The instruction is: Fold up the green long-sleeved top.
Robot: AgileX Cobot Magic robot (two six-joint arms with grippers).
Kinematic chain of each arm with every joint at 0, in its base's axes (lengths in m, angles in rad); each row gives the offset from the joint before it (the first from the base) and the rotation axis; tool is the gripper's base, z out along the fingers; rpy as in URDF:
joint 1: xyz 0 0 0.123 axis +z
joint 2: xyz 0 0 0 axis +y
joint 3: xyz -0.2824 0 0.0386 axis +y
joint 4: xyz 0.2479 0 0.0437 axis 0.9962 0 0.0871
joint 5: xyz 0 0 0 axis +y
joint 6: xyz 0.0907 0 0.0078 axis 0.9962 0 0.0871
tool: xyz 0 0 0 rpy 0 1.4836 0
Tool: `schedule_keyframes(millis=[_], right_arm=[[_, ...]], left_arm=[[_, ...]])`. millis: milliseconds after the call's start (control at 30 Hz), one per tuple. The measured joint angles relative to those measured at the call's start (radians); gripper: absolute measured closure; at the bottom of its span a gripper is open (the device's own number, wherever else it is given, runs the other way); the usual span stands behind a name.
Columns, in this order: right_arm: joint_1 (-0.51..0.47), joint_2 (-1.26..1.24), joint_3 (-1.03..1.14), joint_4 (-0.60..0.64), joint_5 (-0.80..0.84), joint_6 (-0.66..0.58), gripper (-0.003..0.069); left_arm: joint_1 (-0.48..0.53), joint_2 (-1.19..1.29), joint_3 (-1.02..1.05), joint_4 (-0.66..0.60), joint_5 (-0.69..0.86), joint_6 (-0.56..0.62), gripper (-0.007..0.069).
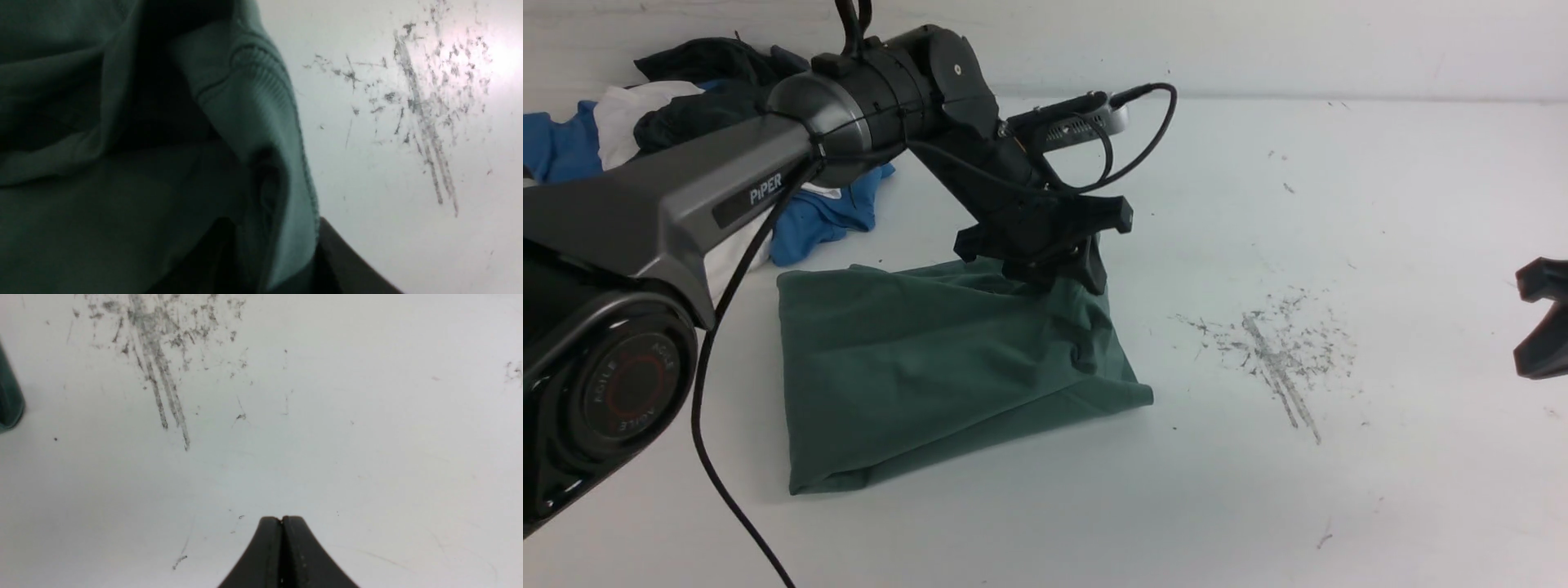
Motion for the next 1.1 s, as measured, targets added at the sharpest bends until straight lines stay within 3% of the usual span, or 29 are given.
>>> schedule_keyframes(millis=[133,300,433,533,633,733,833,1000,1067,1100], right_arm=[[0.0,-0.015,0.0,0.019,0.044,-0.039,0.0673],[0.0,-0.102,0.0,0.017,0.085,-0.049,0.0673],[0.0,-0.184,0.01,0.002,0.097,-0.052,0.0673],[0.0,-0.314,0.037,-0.011,0.103,-0.052,0.0673],[0.0,-0.449,0.081,-0.03,0.108,-0.052,0.0673],[0.0,-0.622,0.153,-0.048,0.106,-0.053,0.0673],[0.0,-0.782,0.227,-0.051,0.065,-0.054,0.0673],[0.0,-1.11,0.453,-0.047,-0.157,-0.06,0.0673],[0.0,-1.311,0.616,-0.016,-0.366,-0.079,0.0673],[0.0,-1.324,0.641,-0.013,-0.382,-0.08,0.0673]], left_arm=[[0.018,-0.015,-0.083,-0.001,0.081,0.0,0.0314],[0.062,-0.052,-0.223,-0.002,0.192,-0.001,0.0305],[0.086,-0.086,-0.271,0.0,0.206,0.0,0.0365],[0.094,-0.134,-0.276,0.024,0.213,0.003,0.0513],[0.094,-0.173,-0.272,0.042,0.217,0.023,0.0603],[0.094,-0.202,-0.27,0.044,0.225,0.045,0.0627],[0.094,-0.213,-0.27,0.045,0.229,0.048,0.0629],[0.094,-0.211,-0.269,0.077,0.229,0.054,0.0629],[0.094,-0.208,-0.269,0.088,0.23,0.054,0.0629],[0.094,-0.208,-0.269,0.088,0.23,0.054,0.0629]])
